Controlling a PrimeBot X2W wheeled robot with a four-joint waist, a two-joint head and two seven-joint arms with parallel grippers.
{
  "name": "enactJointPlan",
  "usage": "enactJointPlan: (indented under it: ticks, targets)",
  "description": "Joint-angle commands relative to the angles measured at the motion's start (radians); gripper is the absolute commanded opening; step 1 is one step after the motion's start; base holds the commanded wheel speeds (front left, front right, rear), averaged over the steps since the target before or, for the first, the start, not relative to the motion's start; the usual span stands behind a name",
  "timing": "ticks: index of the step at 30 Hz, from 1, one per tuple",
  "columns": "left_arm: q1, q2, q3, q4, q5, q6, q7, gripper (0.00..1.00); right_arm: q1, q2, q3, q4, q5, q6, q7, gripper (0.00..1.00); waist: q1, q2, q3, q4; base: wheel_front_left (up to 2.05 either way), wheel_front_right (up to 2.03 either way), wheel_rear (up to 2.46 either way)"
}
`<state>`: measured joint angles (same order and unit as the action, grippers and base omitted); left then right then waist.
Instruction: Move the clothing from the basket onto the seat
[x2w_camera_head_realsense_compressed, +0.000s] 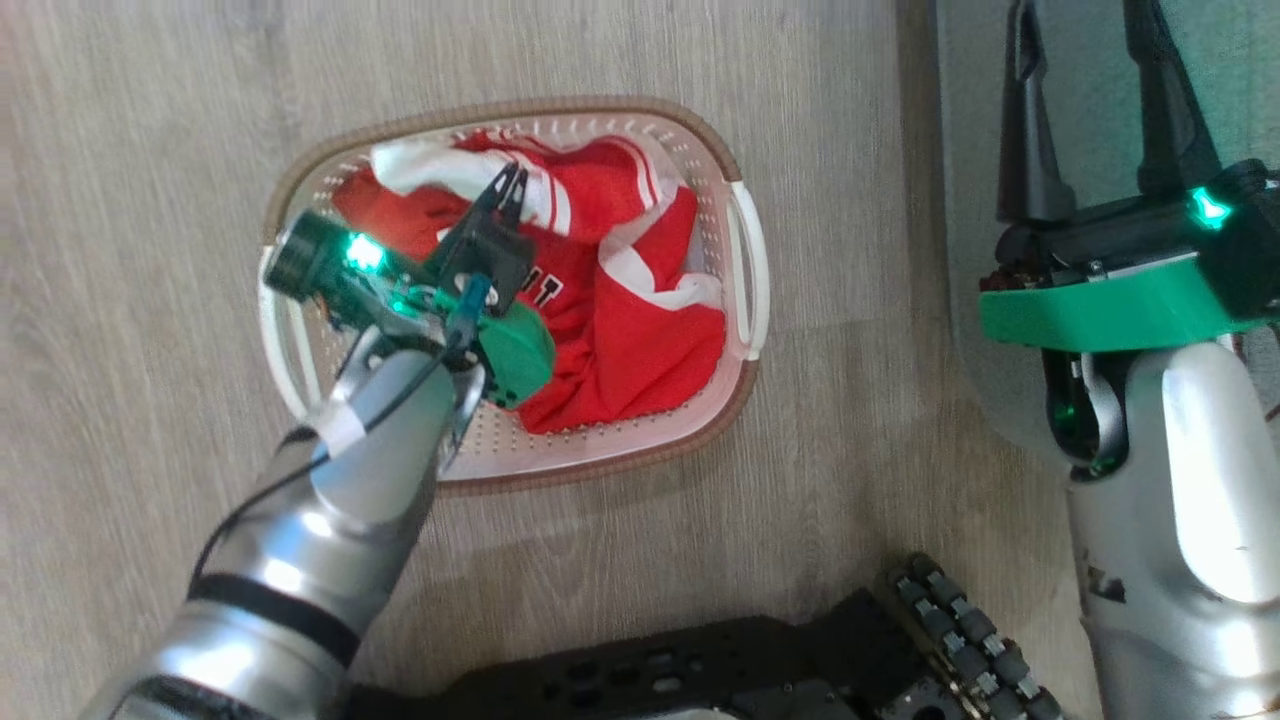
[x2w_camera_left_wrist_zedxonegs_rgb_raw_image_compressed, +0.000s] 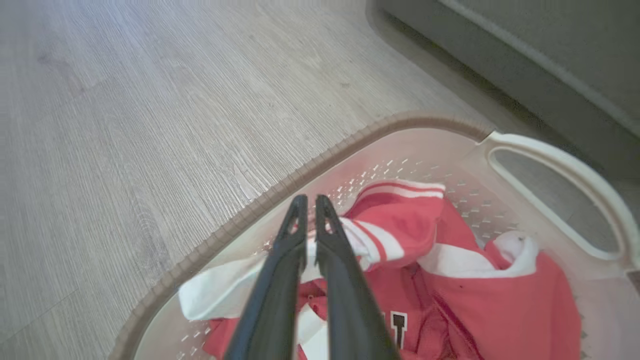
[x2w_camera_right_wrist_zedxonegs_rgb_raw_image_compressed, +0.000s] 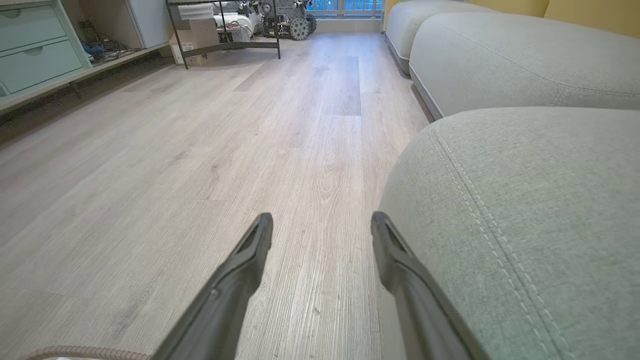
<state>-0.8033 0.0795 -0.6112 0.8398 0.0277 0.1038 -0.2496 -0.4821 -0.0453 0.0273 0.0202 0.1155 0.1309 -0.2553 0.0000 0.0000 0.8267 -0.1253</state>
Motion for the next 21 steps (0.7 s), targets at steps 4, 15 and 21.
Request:
enactJointPlan:
  ticks: [4,15,21]
  targets:
    - [0.097,0.018,0.031,-0.116,-0.038,0.028,-0.012,1.0,0.037,-0.005,0.015,-0.009,0.002,0.0,-0.006,1.0,0.0,0.0,-0.079,0.014,0.0,0.0,0.0]
    - [0.303,0.036,0.079,-0.339,-0.097,0.071,-0.012,1.0,0.116,-0.005,-0.001,0.039,-0.018,0.0,-0.006,1.0,0.0,0.0,-0.315,0.049,0.0,0.0,0.0]
    - [0.422,0.034,0.128,-0.431,-0.129,0.096,-0.012,1.0,0.176,-0.005,0.005,0.066,-0.028,0.0,-0.006,1.0,0.0,0.0,-0.444,0.071,0.0,0.0,0.0]
